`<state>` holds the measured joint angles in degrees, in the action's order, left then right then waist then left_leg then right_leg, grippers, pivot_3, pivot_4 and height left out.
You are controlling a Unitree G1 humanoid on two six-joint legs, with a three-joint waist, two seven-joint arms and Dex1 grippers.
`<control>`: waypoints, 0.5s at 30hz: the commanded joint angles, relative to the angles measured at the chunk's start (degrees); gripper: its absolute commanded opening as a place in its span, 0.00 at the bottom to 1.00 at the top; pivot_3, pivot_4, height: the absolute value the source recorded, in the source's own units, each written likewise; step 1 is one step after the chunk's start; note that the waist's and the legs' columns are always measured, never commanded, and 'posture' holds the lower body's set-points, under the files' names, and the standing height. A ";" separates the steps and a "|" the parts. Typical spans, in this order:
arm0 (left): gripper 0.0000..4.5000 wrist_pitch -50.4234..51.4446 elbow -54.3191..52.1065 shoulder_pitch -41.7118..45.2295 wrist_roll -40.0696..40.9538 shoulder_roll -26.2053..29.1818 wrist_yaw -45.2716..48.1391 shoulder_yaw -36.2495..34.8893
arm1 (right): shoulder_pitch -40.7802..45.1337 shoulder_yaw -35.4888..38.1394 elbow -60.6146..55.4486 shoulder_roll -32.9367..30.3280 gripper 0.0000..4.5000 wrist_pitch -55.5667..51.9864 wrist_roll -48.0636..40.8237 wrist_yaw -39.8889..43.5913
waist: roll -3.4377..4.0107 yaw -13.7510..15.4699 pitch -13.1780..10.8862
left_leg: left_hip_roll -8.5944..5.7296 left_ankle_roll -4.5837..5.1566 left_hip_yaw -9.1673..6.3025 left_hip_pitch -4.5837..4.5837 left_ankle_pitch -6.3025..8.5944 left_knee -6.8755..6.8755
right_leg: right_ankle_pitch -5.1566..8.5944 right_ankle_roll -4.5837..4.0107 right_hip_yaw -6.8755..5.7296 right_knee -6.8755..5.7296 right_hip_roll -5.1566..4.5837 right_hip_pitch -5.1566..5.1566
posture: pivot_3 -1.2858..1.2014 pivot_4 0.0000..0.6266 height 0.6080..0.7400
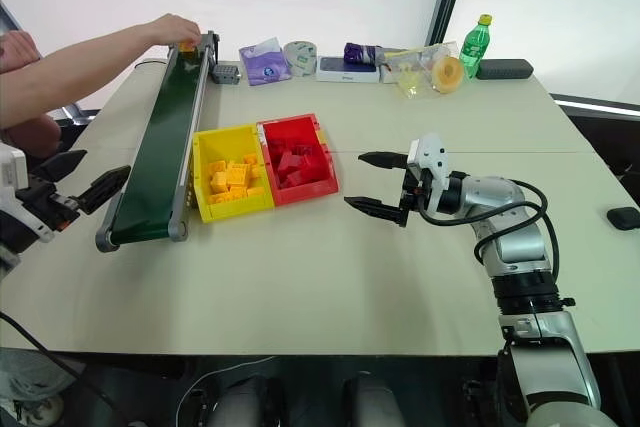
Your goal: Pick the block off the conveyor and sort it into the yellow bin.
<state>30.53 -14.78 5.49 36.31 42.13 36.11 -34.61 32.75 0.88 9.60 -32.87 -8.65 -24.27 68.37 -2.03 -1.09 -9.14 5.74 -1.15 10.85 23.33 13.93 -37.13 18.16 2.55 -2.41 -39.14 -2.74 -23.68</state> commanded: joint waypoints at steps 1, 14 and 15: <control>1.00 -1.79 -1.15 1.03 0.11 1.04 0.69 -0.26 | 0.58 0.94 -1.50 -0.14 1.00 0.27 -0.56 -0.16 | 0.00 -0.01 0.00 | 0.00 0.00 0.00 0.00 0.00 0.00 | 0.00 0.00 0.00 0.00 0.00 0.00 | 0.52 0.24 1.00; 1.00 -1.88 -1.17 1.18 -0.22 0.65 0.10 -0.31 | 0.63 0.90 -1.40 -0.17 1.00 0.18 -0.56 -0.23 | 0.00 -0.01 0.00 | 0.00 0.00 0.00 0.00 0.00 0.00 | 0.00 0.00 0.00 0.00 0.01 0.00 | 0.52 0.24 1.00; 1.00 -1.88 -1.21 1.15 -0.21 0.63 0.04 -0.35 | 0.73 0.88 -1.28 -0.14 1.00 0.24 -0.53 -0.20 | 0.00 -0.02 0.00 | 0.00 0.00 0.00 0.00 0.00 0.00 | 0.00 0.00 0.00 0.00 0.01 0.00 | 0.52 0.24 1.00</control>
<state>29.77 -14.75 6.44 35.67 42.23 36.11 -33.97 32.70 0.88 9.59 -32.87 -8.82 -24.27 68.10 -2.03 -1.11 -9.14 5.74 -1.15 10.86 23.33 13.93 -37.13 18.16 2.55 -2.41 -39.14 -2.73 -23.68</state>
